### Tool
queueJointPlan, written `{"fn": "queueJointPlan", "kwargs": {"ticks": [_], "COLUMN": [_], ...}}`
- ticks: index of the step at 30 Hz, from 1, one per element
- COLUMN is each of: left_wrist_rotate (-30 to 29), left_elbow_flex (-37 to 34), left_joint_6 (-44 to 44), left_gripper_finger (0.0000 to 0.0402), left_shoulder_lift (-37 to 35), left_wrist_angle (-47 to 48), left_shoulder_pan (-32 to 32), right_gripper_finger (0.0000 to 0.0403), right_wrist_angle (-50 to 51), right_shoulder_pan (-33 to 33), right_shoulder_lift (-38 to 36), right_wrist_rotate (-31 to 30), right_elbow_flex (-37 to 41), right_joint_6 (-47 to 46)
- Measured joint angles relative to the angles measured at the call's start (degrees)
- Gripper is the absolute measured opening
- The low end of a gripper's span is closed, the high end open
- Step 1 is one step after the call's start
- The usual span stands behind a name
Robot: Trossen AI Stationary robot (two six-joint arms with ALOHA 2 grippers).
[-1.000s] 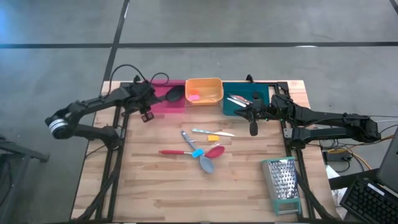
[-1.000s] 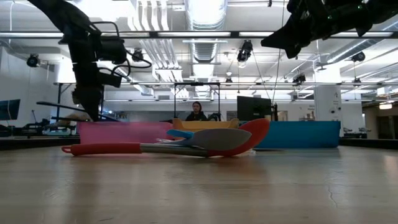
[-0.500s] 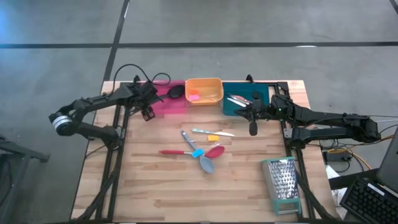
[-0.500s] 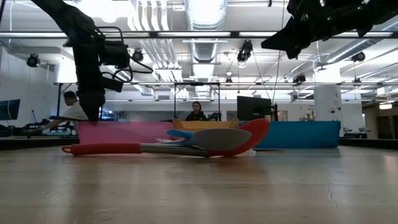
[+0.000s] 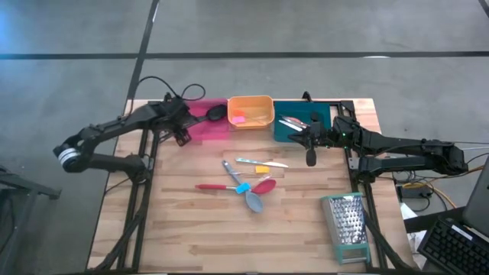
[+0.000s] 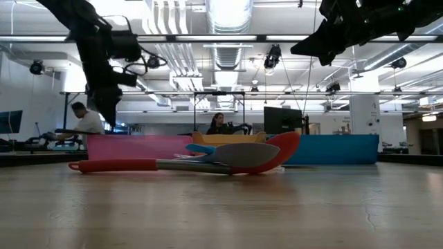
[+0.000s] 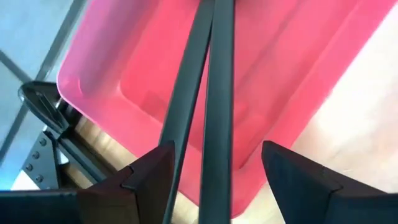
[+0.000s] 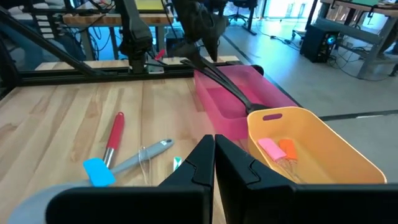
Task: Pick & Place Kitchen Items
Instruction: Put the blue spatula into the yellow bin
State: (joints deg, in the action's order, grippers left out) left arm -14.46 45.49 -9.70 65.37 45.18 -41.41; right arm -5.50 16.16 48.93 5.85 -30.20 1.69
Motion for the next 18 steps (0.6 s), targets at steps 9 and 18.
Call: {"fn": "queueJointPlan", "kwargs": {"ticks": [9,18], "left_wrist_rotate": [12.2,32.6], "left_elbow_flex": [1.21,-1.62], "left_joint_6": [5.65,13.71], "left_gripper_finger": [0.0245,0.0245], "left_shoulder_lift": [-9.48,-16.18], "left_wrist_angle": [-1.36,-14.97], "left_shoulder_pan": [0.64,8.48], "right_gripper_finger": [0.0008,0.0008], "right_wrist_angle": [0.0,0.0], "right_shoulder_pan": [0.0,-0.02], "right_shoulder_lift": [0.0,0.0], "right_wrist_rotate": [0.0,0.02], "right_elbow_flex": [0.0,0.0], "right_joint_6": [-0.05,-0.2]}}
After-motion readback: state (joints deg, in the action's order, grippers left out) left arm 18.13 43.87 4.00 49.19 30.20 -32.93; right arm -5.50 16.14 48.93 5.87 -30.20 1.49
